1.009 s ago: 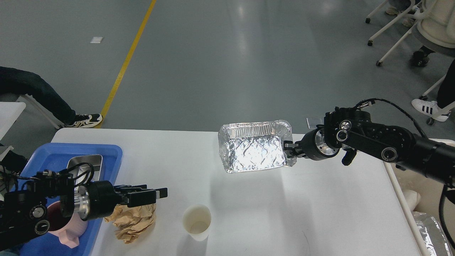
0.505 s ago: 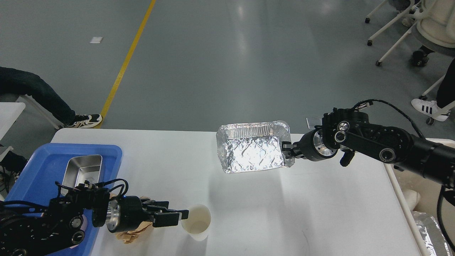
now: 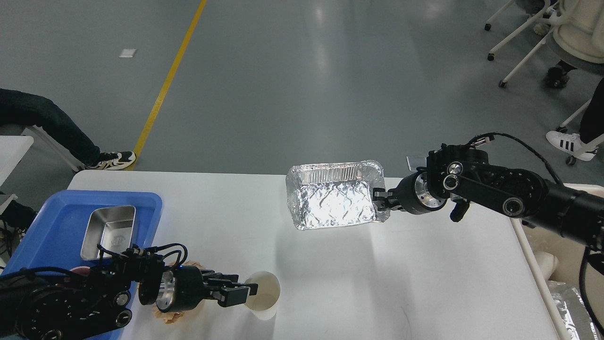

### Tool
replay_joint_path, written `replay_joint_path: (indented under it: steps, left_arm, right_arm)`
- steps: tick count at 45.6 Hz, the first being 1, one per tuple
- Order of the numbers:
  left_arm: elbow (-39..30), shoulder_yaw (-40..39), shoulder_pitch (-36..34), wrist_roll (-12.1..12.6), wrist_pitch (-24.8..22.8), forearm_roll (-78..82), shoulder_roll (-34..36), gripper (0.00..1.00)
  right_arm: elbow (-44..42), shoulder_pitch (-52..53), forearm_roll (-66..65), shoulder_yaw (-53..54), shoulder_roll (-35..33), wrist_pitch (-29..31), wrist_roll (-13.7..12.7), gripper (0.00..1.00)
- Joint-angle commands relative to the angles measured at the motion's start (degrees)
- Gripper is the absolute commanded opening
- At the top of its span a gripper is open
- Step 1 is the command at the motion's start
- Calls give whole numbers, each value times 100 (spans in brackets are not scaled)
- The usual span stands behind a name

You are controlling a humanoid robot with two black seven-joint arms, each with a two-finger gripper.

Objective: Tidy desktop
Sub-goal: 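Reach the left gripper to the white paper cup and grasp it, then lift the paper cup and set it into the held foil tray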

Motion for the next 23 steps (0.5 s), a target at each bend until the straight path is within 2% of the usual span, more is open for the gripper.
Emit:
replay_joint_path:
  steps: [1,12,16,21,23]
  left_arm:
    - [1,59,-41,17,-6,0,7,0]
    - [-8,24,-164,-202,3,-9,-55,0]
    - [-34,7,-217,-431,3,-9,-55,0]
    - [-139,33,-287,-870,-6,9,6,0]
    - [-236,42,-340,-976,-24,9,42,0]
  right_arm:
    - [-9,0,0,0,47,-5,6,0]
    - [-18,0,0,-9,74,-40,-3,0]
    - [-18,0,0,-9,74,-49,-3,0]
    - [-26,0,0,-9,74,-49,-2,0]
    - [-26,0,0,-9,74,-49,-3,0]
